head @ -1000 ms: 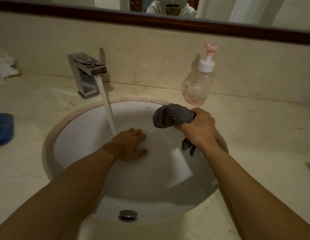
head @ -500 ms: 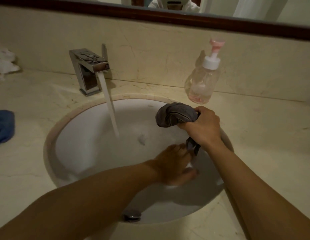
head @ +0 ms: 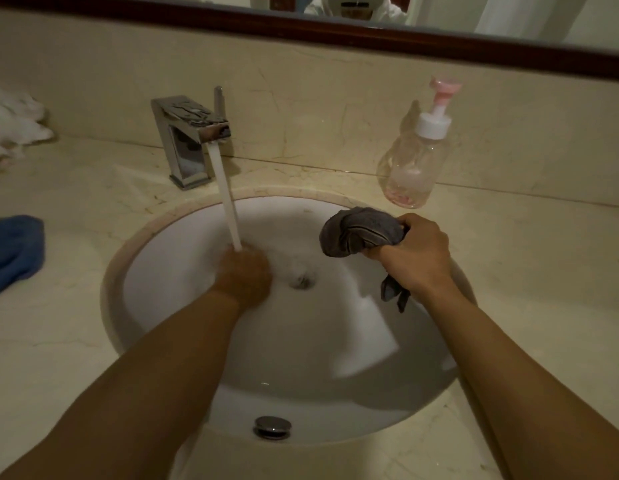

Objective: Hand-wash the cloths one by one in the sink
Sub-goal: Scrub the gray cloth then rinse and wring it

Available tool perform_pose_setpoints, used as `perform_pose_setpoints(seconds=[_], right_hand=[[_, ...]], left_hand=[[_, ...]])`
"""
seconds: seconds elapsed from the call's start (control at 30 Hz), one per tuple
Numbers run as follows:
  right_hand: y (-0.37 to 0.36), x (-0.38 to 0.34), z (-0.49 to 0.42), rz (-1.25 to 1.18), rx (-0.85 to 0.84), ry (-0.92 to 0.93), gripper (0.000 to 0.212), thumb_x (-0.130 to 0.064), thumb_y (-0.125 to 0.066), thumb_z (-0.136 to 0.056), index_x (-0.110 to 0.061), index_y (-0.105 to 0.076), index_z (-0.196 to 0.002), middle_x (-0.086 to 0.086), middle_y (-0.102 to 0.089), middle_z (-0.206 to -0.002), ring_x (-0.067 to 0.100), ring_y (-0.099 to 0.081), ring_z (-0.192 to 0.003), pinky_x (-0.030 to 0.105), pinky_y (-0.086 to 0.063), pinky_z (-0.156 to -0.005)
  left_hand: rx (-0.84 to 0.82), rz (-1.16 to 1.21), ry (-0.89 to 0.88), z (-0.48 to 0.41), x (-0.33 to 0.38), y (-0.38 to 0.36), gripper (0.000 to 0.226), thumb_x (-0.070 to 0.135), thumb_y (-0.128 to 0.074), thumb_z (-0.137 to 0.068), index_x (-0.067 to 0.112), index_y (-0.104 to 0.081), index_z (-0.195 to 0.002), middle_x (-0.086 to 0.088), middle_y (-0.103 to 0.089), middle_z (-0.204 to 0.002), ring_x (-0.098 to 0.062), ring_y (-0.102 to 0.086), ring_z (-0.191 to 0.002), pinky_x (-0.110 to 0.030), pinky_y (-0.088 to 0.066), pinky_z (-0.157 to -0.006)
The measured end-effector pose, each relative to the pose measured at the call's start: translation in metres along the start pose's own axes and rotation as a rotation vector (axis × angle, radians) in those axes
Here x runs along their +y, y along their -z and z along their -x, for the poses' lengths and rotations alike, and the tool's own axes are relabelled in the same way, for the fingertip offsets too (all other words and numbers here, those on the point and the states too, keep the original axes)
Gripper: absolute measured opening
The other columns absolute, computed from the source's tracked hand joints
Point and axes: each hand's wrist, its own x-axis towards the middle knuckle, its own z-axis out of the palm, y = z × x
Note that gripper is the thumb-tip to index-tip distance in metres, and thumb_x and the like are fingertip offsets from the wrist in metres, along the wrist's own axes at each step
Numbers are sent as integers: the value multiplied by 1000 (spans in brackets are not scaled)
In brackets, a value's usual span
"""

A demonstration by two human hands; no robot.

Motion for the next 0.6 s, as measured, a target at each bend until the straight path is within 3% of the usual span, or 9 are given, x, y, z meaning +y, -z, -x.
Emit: perform_pose_setpoints(seconds=[0.1,0.17,0.3,0.43,0.5,0.6], right_hand=[[-1,0,-1,3,1,13,35,-28,-86,-72,-17,-71,-102,3,-71,-89,26,-67,-86,37,-56,-77],[-1,0,-1,-3,2,15,34,-27,-86,-72,-18,-70,-100,3,-72,-88,26,-68,-85,39,-57,-77],[-2,0,-1,-23,8,29,30,-27,-86,-71,-20,-69,-95,-1,-69,-83,23,-66,-81,32,-49,-69],[-3,2,-2,-30,25,45,33,-29,-88,-70,-18,-71,-96,0,-70,-85,24,-66,-82,34,-52,-71],[-3,3,-2,-20,21,49,33,-29,-88,-70,-19,-71,-96,0,-70,-85,24,-66,-82,33,-52,-71],[-3,2,-1,-25,14,38,31,-27,-88,-68,-21,-70,-93,-2,-70,-82,22,-67,-82,30,-48,-69]], left_hand=[[-68,114,31,1,19,16,40,33,-36,-104,14,-54,-134,-14,-49,-142,-40,-43,-132,-55,-38,-106],[72,253,-47,0,33,16,49,49,-34,-101,16,-48,-135,-12,-43,-142,-35,-38,-131,-48,-35,-106],[196,403,-420,23,97,20,61,54,-32,-101,16,-35,-148,-13,-33,-153,-33,-27,-144,-50,-21,-117],[365,348,-803,37,137,18,62,52,-39,-99,11,-42,-145,-16,-38,-150,-36,-39,-135,-53,-34,-106],[354,272,-781,28,125,10,59,52,-37,-99,15,-44,-145,-14,-40,-152,-34,-38,-138,-55,-35,-108],[157,233,-529,10,80,1,56,54,-29,-101,25,-38,-148,-9,-33,-157,-30,-32,-143,-59,-25,-114]])
